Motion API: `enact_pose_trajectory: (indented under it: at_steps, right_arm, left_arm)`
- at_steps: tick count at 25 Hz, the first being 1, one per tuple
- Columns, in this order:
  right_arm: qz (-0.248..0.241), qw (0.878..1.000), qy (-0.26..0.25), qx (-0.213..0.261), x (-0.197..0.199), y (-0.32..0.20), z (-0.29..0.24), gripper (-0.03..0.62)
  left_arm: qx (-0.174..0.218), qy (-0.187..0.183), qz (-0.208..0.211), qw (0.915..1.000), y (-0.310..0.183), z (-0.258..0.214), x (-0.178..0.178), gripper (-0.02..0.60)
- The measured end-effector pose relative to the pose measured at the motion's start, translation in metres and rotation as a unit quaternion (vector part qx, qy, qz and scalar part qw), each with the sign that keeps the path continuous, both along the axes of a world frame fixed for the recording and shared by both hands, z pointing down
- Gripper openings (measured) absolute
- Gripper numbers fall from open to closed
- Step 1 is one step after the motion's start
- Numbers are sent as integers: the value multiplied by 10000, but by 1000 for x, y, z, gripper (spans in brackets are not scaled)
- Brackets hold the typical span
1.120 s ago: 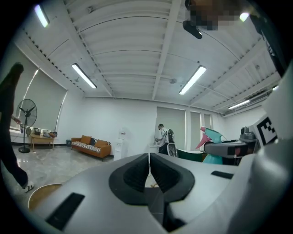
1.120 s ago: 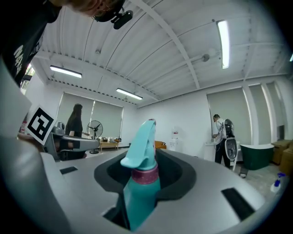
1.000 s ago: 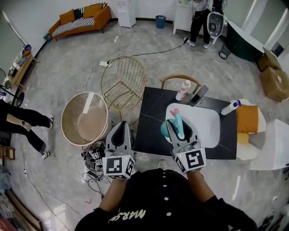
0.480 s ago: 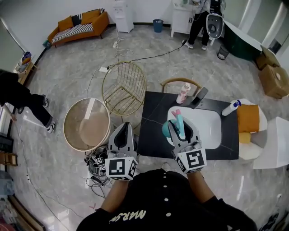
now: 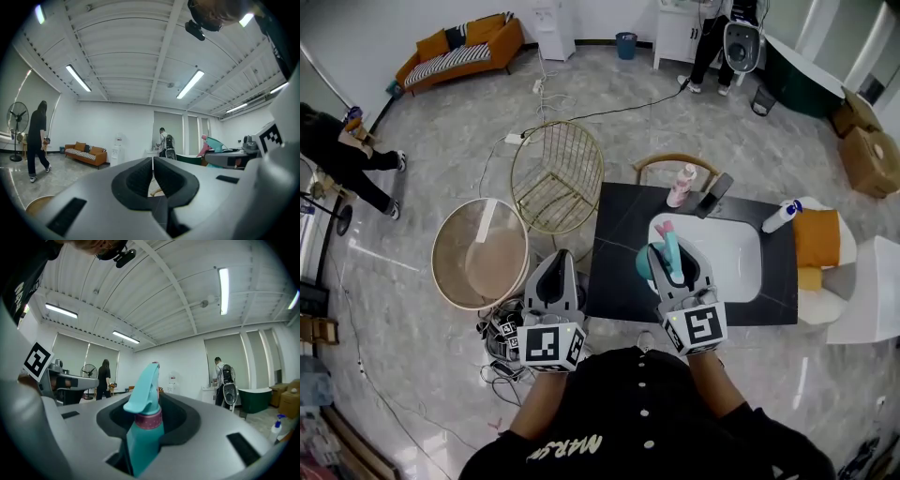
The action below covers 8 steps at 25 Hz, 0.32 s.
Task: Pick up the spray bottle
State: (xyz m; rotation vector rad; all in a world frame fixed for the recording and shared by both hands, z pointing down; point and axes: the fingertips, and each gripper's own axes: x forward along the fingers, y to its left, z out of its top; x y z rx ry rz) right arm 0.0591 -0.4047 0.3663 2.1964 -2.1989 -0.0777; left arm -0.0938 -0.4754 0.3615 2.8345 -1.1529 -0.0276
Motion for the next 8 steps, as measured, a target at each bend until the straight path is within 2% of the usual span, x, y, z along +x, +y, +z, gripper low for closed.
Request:
enact_pose_trajectory:
  at_steps: [8]
  right_arm:
    - [9,10000,-14,-24,1,2,0,126]
  left_arm:
    - [10,-1,16,10000,3,-2,2,17]
